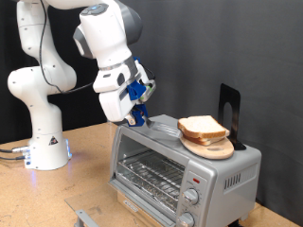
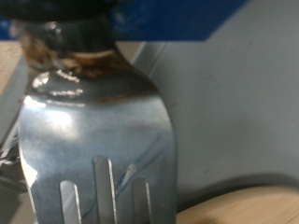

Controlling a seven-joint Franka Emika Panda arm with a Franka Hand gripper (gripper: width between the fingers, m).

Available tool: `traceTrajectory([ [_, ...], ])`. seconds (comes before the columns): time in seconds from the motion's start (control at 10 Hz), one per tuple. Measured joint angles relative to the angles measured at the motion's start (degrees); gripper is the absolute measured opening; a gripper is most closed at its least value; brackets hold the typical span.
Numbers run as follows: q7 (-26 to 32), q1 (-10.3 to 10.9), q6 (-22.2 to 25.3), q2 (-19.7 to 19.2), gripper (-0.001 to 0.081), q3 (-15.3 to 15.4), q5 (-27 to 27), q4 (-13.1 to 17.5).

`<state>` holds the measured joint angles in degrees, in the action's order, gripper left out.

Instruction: Make a piece of toast with the oven

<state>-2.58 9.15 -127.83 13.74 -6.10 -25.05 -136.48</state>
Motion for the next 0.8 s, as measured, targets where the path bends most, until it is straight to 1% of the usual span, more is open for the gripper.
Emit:
traceTrajectory([
  [0.2,2.3,0.0,3.8,1.2,0.0432,0.0,-0.1,-0.2],
  [0.3,2.6,0.0,4.1,2.2,0.0432,0.0,-0.2,-0.8],
  [0.5,2.7,0.0,3.5,3.8,0.0432,0.0,-0.4,-1.6],
  [0.8,1.5,-0.2,2.1,4.1,0.0432,0.0,-0.4,-1.7],
])
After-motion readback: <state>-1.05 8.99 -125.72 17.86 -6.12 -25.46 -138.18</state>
